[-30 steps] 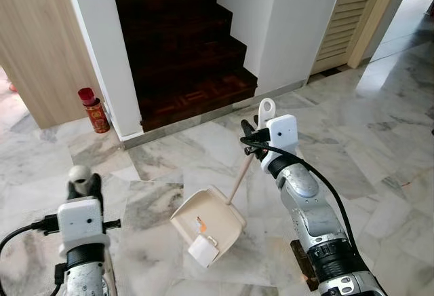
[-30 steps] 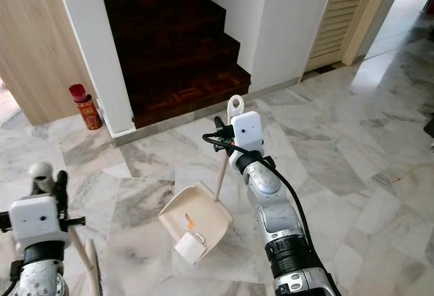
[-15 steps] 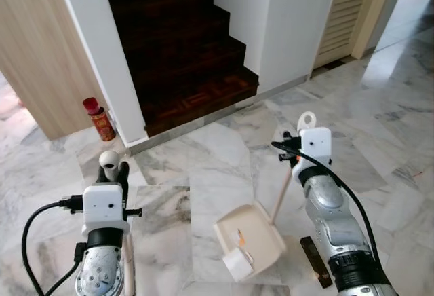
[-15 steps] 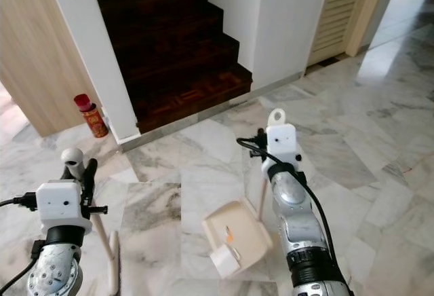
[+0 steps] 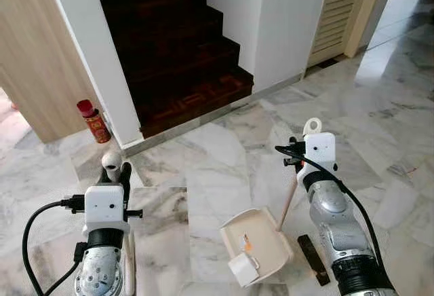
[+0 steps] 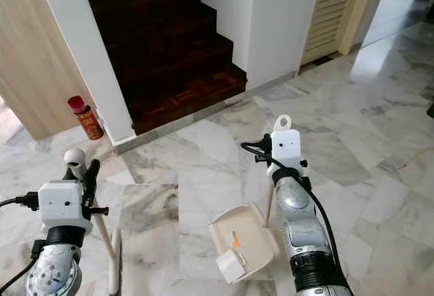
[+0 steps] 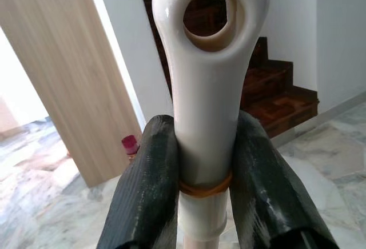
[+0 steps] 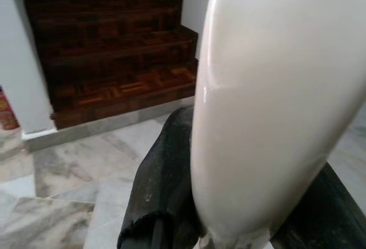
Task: Sweep floor
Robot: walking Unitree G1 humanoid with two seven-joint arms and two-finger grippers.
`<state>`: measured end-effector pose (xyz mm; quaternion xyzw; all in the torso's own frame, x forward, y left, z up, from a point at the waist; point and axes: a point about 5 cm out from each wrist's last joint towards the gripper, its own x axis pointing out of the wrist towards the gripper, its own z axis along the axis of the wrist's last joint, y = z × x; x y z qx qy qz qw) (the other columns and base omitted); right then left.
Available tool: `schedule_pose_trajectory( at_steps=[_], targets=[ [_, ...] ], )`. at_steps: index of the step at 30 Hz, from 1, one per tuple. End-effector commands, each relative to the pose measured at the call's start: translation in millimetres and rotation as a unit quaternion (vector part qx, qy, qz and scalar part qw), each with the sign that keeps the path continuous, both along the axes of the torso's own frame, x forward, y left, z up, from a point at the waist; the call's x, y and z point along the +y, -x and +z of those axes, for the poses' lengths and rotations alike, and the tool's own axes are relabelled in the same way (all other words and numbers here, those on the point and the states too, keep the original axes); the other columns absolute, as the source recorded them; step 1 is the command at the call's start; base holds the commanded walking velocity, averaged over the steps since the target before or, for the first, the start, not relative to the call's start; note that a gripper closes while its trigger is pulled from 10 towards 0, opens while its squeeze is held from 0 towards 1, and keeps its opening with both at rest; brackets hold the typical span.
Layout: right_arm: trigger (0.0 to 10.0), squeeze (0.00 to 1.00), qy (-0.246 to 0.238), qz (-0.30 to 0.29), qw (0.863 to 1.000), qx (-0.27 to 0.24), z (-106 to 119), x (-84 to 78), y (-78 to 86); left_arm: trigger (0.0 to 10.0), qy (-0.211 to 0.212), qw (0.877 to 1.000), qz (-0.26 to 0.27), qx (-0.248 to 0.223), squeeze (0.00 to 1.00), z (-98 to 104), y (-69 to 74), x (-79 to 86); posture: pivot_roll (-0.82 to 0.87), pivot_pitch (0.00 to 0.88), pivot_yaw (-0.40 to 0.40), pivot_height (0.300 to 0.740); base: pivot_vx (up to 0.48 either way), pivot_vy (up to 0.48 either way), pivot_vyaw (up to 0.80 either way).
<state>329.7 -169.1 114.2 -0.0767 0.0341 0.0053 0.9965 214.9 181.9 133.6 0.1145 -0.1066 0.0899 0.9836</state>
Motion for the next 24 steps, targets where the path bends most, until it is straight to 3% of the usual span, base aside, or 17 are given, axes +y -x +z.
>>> schedule_pose_trajectory(
  at_steps=[1, 18, 20, 22, 24],
  targets=[
    [10.0, 0.00, -0.007, 0.020, 0.998, -0.051, 23, 8.8, -4.8, 10.0, -0.007, 1.000, 0.001, -0.011, 0.00, 5, -1.7, 0.3, -0.22, 0.000, 0.064, 0.740, 0.000, 0.000, 0.00],
    [10.0, 0.00, -0.018, 0.035, 0.999, -0.036, 20, 15.8, -2.4, 10.0, -0.005, 1.000, 0.004, -0.003, 0.00, 1, 1.2, -2.6, -0.21, 0.000, 0.060, 0.740, 0.000, 0.000, 0.47],
    [10.0, 0.00, -0.021, 0.032, 0.999, -0.023, 17, 15.9, -2.6, 10.0, -0.005, 1.000, 0.004, -0.002, 0.00, 1, 1.1, -3.0, -0.21, 0.001, 0.060, 0.740, 0.000, 0.000, 0.00],
    [10.0, 0.00, -0.055, 0.012, 0.998, 0.038, 4, 15.4, -3.9, 10.0, -0.004, 1.000, 0.004, -0.001, 0.00, 1, 0.9, -3.4, -0.21, 0.000, 0.058, 0.740, 0.000, 0.000, 0.00],
    [10.0, 0.00, -0.088, 0.018, 0.995, 0.050, 2, 18.3, -4.2, 10.0, -0.004, 1.000, 0.004, -0.001, 0.00, 1, 0.7, -3.6, -0.21, 0.000, 0.058, 0.740, 0.000, 0.000, 0.00]
  ],
)
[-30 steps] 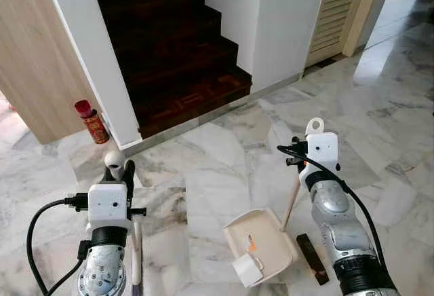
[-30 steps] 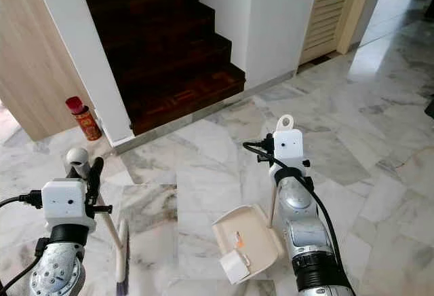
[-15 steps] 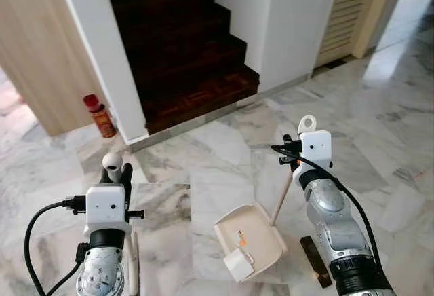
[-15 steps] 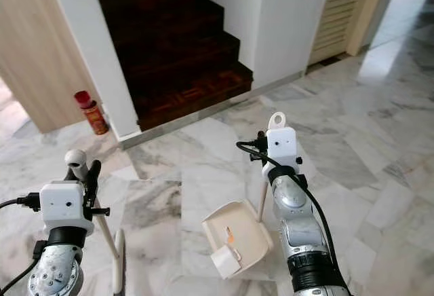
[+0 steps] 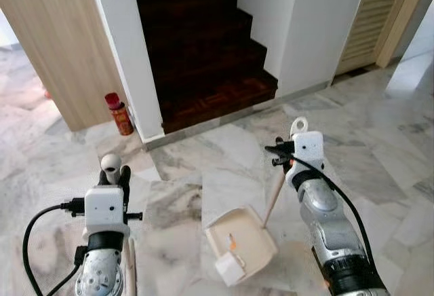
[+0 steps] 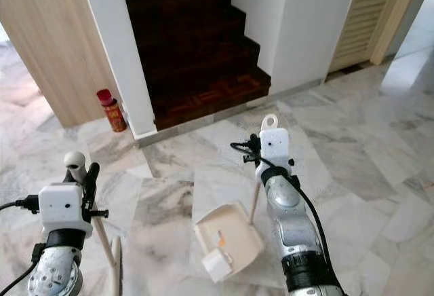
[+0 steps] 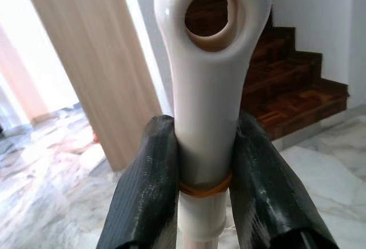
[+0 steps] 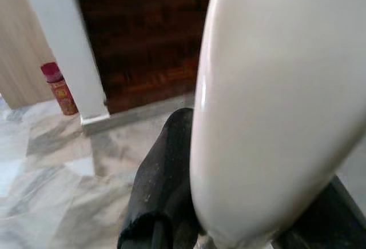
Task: Sweep floor
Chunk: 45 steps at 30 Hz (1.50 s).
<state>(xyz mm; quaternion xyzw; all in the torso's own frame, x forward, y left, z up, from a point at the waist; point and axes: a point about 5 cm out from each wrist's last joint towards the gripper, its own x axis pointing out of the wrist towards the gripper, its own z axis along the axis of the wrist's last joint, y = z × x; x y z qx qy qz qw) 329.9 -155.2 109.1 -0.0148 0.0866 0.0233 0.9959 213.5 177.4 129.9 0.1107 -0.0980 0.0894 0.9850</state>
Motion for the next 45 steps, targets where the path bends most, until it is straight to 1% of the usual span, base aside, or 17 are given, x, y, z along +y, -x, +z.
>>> schedule_pose_trajectory(
  at_steps=[1, 2, 5, 9, 10, 11, 14, 17, 19, 22, 28, 29, 31, 32, 40, 43, 45],
  targets=[
    [10.0, 0.00, -0.044, 0.000, 0.999, 0.020, 4, 5.2, -4.4, 10.0, -0.009, 1.000, 0.004, -0.009, 0.00, 4, -0.9, 0.8, -0.21, 0.000, 0.056, 0.740, 0.000, 0.000, 0.00],
    [10.0, 0.00, -0.057, -0.009, 0.998, 0.039, 1, 5.0, -4.8, 10.0, -0.008, 1.000, 0.005, -0.009, 0.00, 4, -0.9, 0.7, -0.21, 0.000, 0.056, 0.740, 0.000, 0.000, 0.00],
    [10.0, 0.00, -0.077, -0.023, 0.995, 0.055, -2, 3.2, -5.9, 10.0, -0.008, 1.000, 0.005, -0.010, 0.00, 4, -0.7, 0.8, -0.21, 0.000, 0.056, 0.740, 0.000, 0.000, 0.00],
    [10.0, 0.00, -0.165, -0.049, 0.977, 0.129, -15, 1.6, -4.4, 10.0, -0.008, 1.000, 0.006, -0.010, 0.00, 4, -0.7, 0.7, -0.21, 0.000, 0.055, 0.740, 0.000, 0.000, 0.00],
    [10.0, 0.00, -0.192, -0.056, 0.969, 0.147, -17, 1.7, -3.5, 10.0, -0.008, 1.000, 0.005, -0.010, 0.00, 4, -0.7, 0.6, -0.21, 0.000, 0.055, 0.740, 0.000, 0.000, 0.00],
    [10.0, 0.00, -0.207, -0.064, 0.964, 0.151, -18, 0.8, -3.2, 10.0, -0.008, 1.000, 0.005, -0.011, 0.00, 4, -0.8, 0.4, -0.21, 0.000, 0.055, 0.740, 0.000, 0.000, 0.00],
    [10.0, 0.00, -0.180, -0.049, 0.972, 0.145, -17, 0.9, -3.3, 10.0, -0.008, 1.000, 0.004, -0.011, 0.00, 5, -1.3, 0.2, -0.21, 0.000, 0.056, 0.740, 0.000, 0.000, 0.00],
    [10.0, 0.00, -0.189, -0.049, 0.969, 0.150, -16, 2.2, -2.8, 10.0, -0.008, 1.000, 0.004, -0.012, 0.00, 5, -1.7, 0.0, -0.21, 0.000, 0.056, 0.740, 0.000, 0.000, 0.00],
    [10.0, 0.00, -0.153, -0.045, 0.978, 0.135, -13, 0.3, -3.5, 10.0, -0.008, 1.000, 0.004, -0.012, 0.00, 5, -1.6, 0.3, -0.21, 0.000, 0.057, 0.740, 0.000, 0.000, 0.00],
    [10.0, 0.00, -0.144, -0.039, 0.978, 0.144, -14, 1.6, -2.7, 10.0, -0.010, 1.000, 0.005, -0.010, 0.00, 5, -1.3, 1.0, -0.21, 0.000, 0.057, 0.740, 0.000, 0.000, 0.00],
    [10.0, 0.00, -0.121, -0.027, 0.983, 0.138, -14, 3.5, -1.9, 10.0, -0.006, 1.000, 0.009, -0.019, 0.00, 8, -1.4, 1.1, -0.21, 0.000, 0.057, 0.740, 0.000, 0.000, 0.00],
    [10.0, 0.00, -0.123, -0.026, 0.982, 0.140, -14, 4.1, -1.6, 10.0, 0.002, 1.000, 0.010, -0.024, 0.00, 9, -1.7, 1.0, -0.20, 0.000, 0.056, 0.740, 0.000, 0.000, 0.00],
    [10.0, 0.00, -0.123, -0.026, 0.982, 0.140, -14, 4.3, -1.4, 10.0, 0.053, 0.998, 0.019, -0.032, 0.00, 11, -1.8, 2.7, -0.20, 0.000, 0.056, 0.740, 0.000, 0.000, 0.00],
    [10.0, 0.00, -0.124, -0.025, 0.982, 0.140, -14, 4.6, -1.2, 10.0, 0.109, 0.993, 0.036, -0.042, 0.00, 13, -1.5, 7.3, -0.20, 0.001, 0.056, 0.740, 0.000, 0.000, 0.00],
    [10.0, 0.00, -0.125, -0.022, 0.982, 0.139, -14, 5.0, -1.1, 10.0, 0.169, 0.985, 0.041, -0.023, 0.00, 6, -2.4, 13.9, -0.20, 0.003, 0.058, 0.740, 0.000, 0.000, 0.00],
    [10.0, 0.00, -0.127, -0.021, 0.982, 0.138, -14, 5.7, -1.1, 10.0, 0.213, 0.976, 0.037, -0.009, 0.00, 1, -2.5, 14.0, -0.20, 0.003, 0.059, 0.740, 0.000, 0.000, 0.00],
    [10.0, 0.00, -0.127, -0.020, 0.982, 0.138, -14, 5.6, -1.0, 10.0, 0.208, 0.978, 0.032, -0.005, 0.00, 0, -2.6, 13.6, -0.20, 0.004, 0.059, 0.740, 0.000, 0.000, 0.00]
  ],
)
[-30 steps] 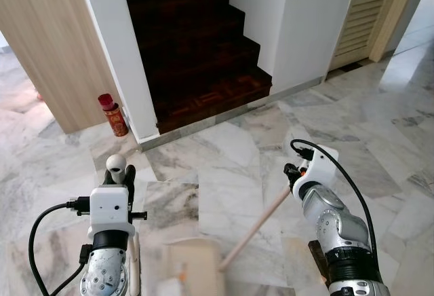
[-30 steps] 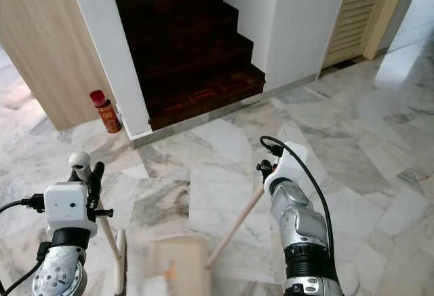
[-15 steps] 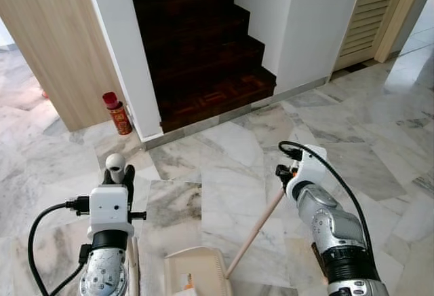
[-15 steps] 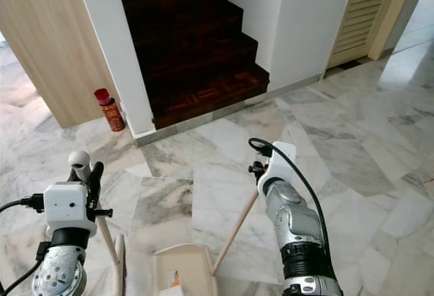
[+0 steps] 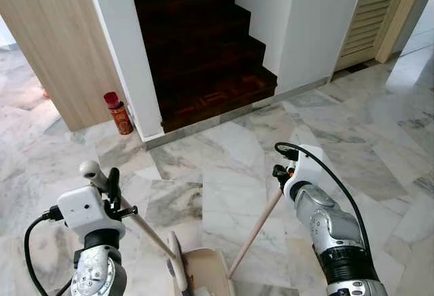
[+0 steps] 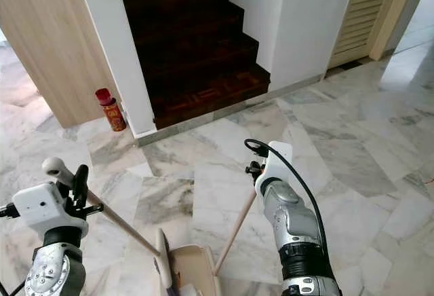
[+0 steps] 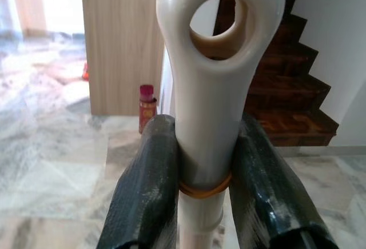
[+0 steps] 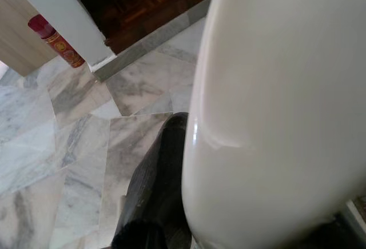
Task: Sweep floor
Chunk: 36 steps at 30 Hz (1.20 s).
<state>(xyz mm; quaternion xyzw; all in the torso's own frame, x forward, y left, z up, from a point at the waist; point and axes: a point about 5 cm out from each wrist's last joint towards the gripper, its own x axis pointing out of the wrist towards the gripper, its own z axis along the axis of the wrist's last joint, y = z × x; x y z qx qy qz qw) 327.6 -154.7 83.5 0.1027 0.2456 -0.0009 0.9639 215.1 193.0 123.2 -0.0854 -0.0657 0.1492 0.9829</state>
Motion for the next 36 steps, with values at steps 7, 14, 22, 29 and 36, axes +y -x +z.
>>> schedule_pose_trajectory(
  at_steps=[7, 14, 22, 29, 36],
  targets=[
    [10.0, 0.00, -0.021, 0.012, 0.999, -0.029, 12, 6.5, -3.2, 10.0, 0.000, 1.000, -0.016, -0.022, 0.00, 11, -3.0, -5.5, -0.20, 0.005, 0.059, 0.740, 0.000, 0.000, 0.00],
    [10.0, 0.00, -0.025, 0.006, 0.999, -0.037, 13, 5.8, -4.0, 10.0, -0.062, 0.995, 0.048, -0.067, 0.00, 30, 2.5, 7.6, -0.20, 0.006, 0.059, 0.740, 0.000, 0.000, 0.00],
    [10.0, 0.00, -0.028, 0.001, 0.999, -0.042, 14, 6.3, -4.3, 10.0, -0.251, 0.967, 0.015, -0.032, 0.00, 32, 2.4, -1.6, -0.19, 0.009, 0.061, 0.740, 0.000, 0.000, 0.00],
    [10.0, 0.00, -0.029, -0.001, 0.999, -0.043, 14, 5.3, -3.9, 10.0, -0.152, 0.988, -0.007, -0.004, 0.00, 16, -1.3, -9.1, -0.20, 0.009, 0.066, 0.740, 0.000, 0.000, 0.00],
    [10.0, 0.00, -0.028, -0.004, 0.999, -0.044, 14, 3.6, -4.2, 10.0, 0.062, 0.998, 0.025, -0.015, 0.00, 9, -1.4, 1.9, -0.20, 0.008, 0.067, 0.740, 0.000, 0.000, 0.00]
  ],
)
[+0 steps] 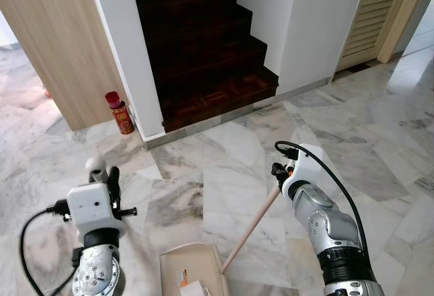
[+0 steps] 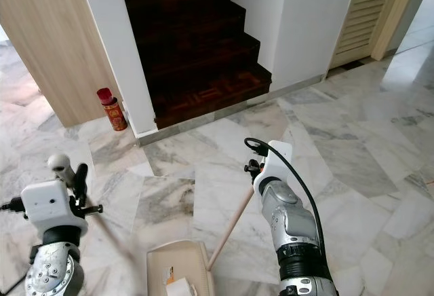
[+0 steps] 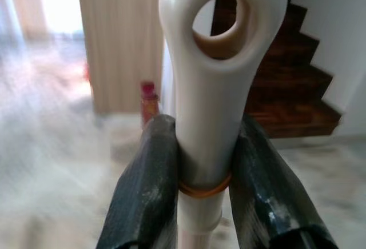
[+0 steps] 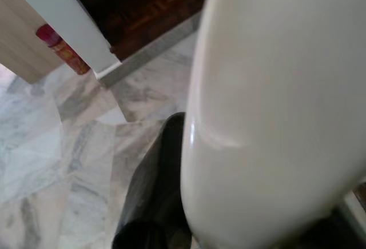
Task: Sweep floor
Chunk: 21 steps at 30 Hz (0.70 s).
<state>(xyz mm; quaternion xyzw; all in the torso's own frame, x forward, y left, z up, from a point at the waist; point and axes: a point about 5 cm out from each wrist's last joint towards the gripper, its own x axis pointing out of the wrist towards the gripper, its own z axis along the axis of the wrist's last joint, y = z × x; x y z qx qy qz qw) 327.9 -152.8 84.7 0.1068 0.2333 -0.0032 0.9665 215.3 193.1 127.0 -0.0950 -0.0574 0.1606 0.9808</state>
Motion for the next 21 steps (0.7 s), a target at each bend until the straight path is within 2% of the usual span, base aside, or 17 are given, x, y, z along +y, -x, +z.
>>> schedule_pose_trajectory(
  at_steps=[1, 4, 6, 8, 9, 10, 11, 14, 21],
  targets=[
    [10.0, 0.00, -0.025, 0.001, 0.999, -0.032, 13, 1.7, -4.0, 10.0, 0.042, 0.999, 0.016, -0.018, 0.00, 5, -1.2, 3.5, -0.20, 0.008, 0.067, 0.740, 0.000, 0.000, 0.00],
    [10.0, 0.00, -0.025, 0.003, 0.999, -0.032, 13, 2.3, -4.4, 10.0, 0.032, 0.999, 0.012, -0.013, 0.00, 5, -1.2, 5.0, -0.20, 0.007, 0.066, 0.740, 0.000, 0.000, 0.00],
    [10.0, 0.00, -0.026, 0.004, 0.999, -0.032, 13, 3.2, -4.6, 10.0, 0.007, 1.000, 0.013, -0.014, 0.00, 7, -0.9, 7.0, -0.20, 0.007, 0.066, 0.740, 0.000, 0.000, 0.00],
    [10.0, 0.00, -0.026, 0.006, 0.999, -0.033, 14, 4.0, -4.9, 10.0, -0.064, 0.998, 0.014, -0.022, 0.00, 15, -0.2, 7.3, -0.20, 0.006, 0.064, 0.740, 0.000, 0.000, 0.00],
    [10.0, 0.00, -0.026, 0.006, 0.999, -0.033, 14, 4.0, -4.9, 10.0, -0.064, 0.998, 0.014, -0.022, 0.00, 15, -0.2, 7.3, -0.20, 0.006, 0.064, 0.740, 0.000, 0.000, 0.00],
    [10.0, 0.00, -0.026, 0.006, 0.999, -0.033, 13, 3.9, -5.0, 10.0, -0.084, 0.996, 0.018, -0.031, 0.00, 20, -0.4, 7.4, -0.20, 0.006, 0.064, 0.740, 0.000, 0.000, 0.00],
    [10.0, 0.00, -0.026, 0.007, 0.999, -0.032, 13, 4.1, -5.0, 10.0, -0.122, 0.991, 0.022, -0.045, 0.00, 28, -0.6, 7.0, -0.20, 0.006, 0.064, 0.740, 0.000, 0.000, 0.00],
    [10.0, 0.00, -0.026, 0.008, 0.999, -0.032, 13, 4.3, -5.0, 10.0, -0.201, 0.977, 0.013, -0.077, 0.00, 43, -1.7, 0.4, -0.20, 0.004, 0.062, 0.740, 0.000, 0.000, 0.00],
    [10.0, 0.00, -0.028, 0.005, 0.999, -0.039, 15, 4.3, -5.5, 10.0, -0.240, 0.968, 0.032, -0.070, 0.00, 42, 0.5, -0.1, -0.20, 0.004, 0.065, 0.740, 0.000, 0.000, 0.00]
  ],
)
